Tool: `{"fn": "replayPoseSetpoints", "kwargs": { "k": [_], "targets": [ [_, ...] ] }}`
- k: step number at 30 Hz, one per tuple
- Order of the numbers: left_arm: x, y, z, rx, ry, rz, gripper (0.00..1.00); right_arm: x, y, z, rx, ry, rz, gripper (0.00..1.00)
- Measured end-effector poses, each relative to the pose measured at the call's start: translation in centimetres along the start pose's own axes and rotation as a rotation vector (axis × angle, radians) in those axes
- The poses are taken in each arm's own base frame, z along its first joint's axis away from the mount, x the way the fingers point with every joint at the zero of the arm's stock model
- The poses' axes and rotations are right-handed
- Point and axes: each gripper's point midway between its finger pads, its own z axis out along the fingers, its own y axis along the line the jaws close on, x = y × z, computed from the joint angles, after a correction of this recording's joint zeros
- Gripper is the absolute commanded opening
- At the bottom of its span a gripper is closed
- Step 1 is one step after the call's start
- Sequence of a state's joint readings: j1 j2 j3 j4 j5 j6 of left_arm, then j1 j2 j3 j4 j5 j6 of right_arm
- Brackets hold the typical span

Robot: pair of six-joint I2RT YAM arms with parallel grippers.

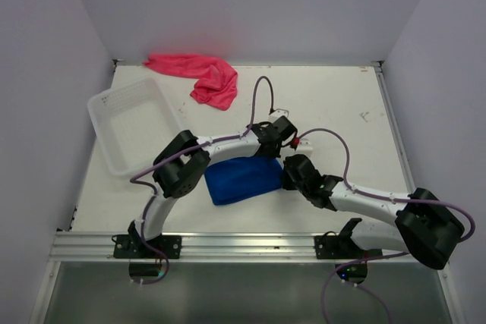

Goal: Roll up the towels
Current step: Roll the towel

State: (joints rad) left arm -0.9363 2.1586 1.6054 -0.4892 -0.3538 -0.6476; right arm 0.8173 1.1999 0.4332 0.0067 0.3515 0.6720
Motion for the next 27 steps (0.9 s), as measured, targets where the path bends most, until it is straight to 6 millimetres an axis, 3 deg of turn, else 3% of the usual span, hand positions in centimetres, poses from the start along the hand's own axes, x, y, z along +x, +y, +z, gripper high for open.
{"fn": "replayPoseSetpoints", "kwargs": {
  "k": [3,20,27],
  "targets": [
    [0.0,-0.3,0.2,0.004,0.004,-0.007,0.0,0.1,-0.1,0.0,0.001,-0.002,0.002,0.0],
    [-0.3,-1.0,-0.2,0.086,-0.022,-0.11,0.0,-0.2,-0.1,-0.9,0.01,-0.052,-0.045,0.0],
    [-0.9,-1.1,-1.5,0.204,-0.058,-0.181,0.0,0.3,-0.2,-1.4,0.045,-0.071,-0.121,0.0]
  ]
}}
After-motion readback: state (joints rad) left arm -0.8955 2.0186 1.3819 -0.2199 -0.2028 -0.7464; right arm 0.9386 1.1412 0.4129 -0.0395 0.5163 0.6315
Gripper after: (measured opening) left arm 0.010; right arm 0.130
